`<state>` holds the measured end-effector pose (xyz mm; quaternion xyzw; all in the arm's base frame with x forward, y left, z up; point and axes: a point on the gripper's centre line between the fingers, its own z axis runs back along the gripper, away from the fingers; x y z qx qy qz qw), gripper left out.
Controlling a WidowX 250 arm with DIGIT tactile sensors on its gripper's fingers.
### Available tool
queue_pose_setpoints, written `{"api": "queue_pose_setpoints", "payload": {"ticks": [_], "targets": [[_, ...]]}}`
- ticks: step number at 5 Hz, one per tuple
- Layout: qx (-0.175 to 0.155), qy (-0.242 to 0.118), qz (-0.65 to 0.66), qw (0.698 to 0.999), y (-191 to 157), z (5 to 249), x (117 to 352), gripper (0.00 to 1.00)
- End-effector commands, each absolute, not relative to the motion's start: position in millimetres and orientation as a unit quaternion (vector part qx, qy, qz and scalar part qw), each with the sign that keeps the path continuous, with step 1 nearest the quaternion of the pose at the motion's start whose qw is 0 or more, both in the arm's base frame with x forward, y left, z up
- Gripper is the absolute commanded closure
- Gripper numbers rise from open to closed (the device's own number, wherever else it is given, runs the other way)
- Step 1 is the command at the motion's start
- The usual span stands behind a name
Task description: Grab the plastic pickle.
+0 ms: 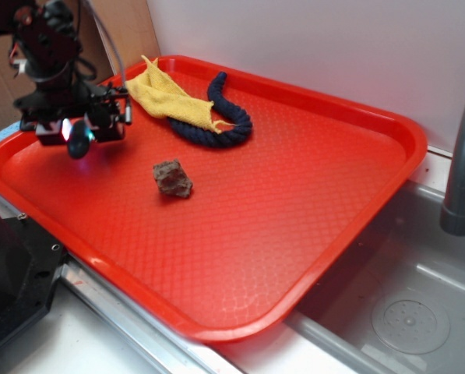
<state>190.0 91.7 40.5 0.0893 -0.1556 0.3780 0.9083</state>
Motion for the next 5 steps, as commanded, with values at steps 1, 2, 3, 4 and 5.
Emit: {"api": "queue_pose_setpoints", "payload": {"ticks": [1,2,3,4,5], "targets": [[0.025,-0.112,0.220,0.969,45,114,208,1.00],[-0.025,-0.085,0.142,0.986,9,158,203,1.00],[-0.060,-0.078,0.093,0.991,-6,196,194,1.00],[-0.062,-0.086,0.083,0.991,-7,215,188,1.00],[-0.040,-0.058,0.121,0.990,7,212,200,1.00]]}}
